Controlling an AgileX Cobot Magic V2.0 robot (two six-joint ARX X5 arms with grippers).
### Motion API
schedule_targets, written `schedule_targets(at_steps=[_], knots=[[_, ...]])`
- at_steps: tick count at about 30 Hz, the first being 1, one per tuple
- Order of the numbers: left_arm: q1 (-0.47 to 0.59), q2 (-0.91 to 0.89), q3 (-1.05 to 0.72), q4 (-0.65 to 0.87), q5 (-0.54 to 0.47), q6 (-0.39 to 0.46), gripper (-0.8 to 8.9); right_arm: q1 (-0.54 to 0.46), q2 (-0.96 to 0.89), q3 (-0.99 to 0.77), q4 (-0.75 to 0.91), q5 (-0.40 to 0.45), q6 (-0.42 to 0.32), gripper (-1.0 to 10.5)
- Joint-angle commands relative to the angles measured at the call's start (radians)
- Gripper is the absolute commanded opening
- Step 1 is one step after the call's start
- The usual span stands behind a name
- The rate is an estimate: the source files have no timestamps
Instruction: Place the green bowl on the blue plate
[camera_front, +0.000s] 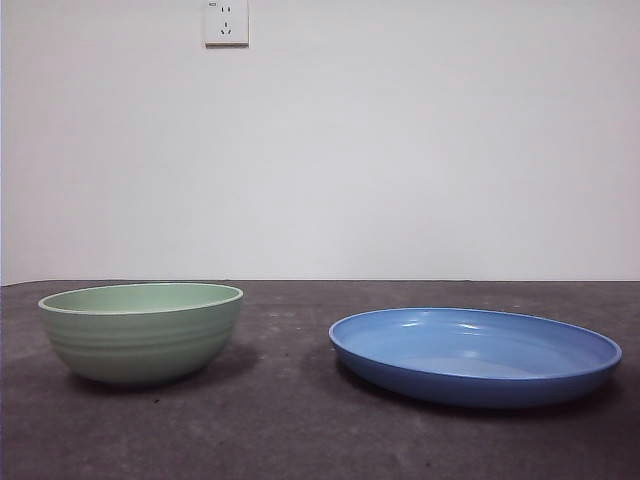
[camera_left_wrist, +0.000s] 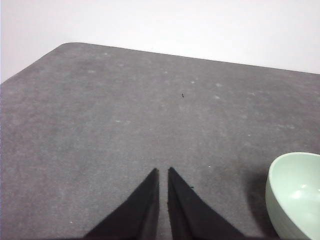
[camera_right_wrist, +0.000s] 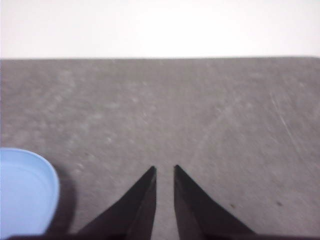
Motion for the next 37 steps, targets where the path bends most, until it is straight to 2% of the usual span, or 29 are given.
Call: schedule_targets(at_steps=[1,4,9,12,15,25,31,35,37], knots=[[-0.009,0.000,0.020,0.008,-0.002,-0.040,0.29,0.000,-0.001,0.027,0.006,-0.048,0.013,0.5],[-0.024,0.006,0.064,0.003,-0.001,-0.068,0.29,0.006,0.013,0.073,-0.022,-0.063,0.039,0.5],[-0.045,0.042,0.163,-0.005,-0.001,-0.130,0.29,0.019,0.087,0.164,-0.061,-0.068,0.124,0.5],[-0.058,0.084,0.243,-0.023,-0.001,-0.140,0.29,0.034,0.153,0.230,-0.081,-0.086,0.162,0.5],[-0.068,0.143,0.344,-0.046,0.050,-0.161,0.29,0.047,0.235,0.319,-0.140,-0.097,0.193,0.5],[-0.099,0.385,0.703,-0.177,0.235,-0.163,0.29,0.094,0.510,0.606,-0.400,-0.343,0.158,0.5],[-0.139,0.467,0.798,-0.232,0.360,-0.219,0.29,0.158,0.575,0.695,-0.533,-0.446,0.117,0.5],[-0.157,0.484,0.805,-0.232,0.483,-0.238,0.29,0.186,0.572,0.712,-0.546,-0.550,0.118,0.5],[-0.160,0.482,0.805,-0.232,0.509,-0.238,0.29,0.191,0.565,0.718,-0.546,-0.589,0.118,0.5]])
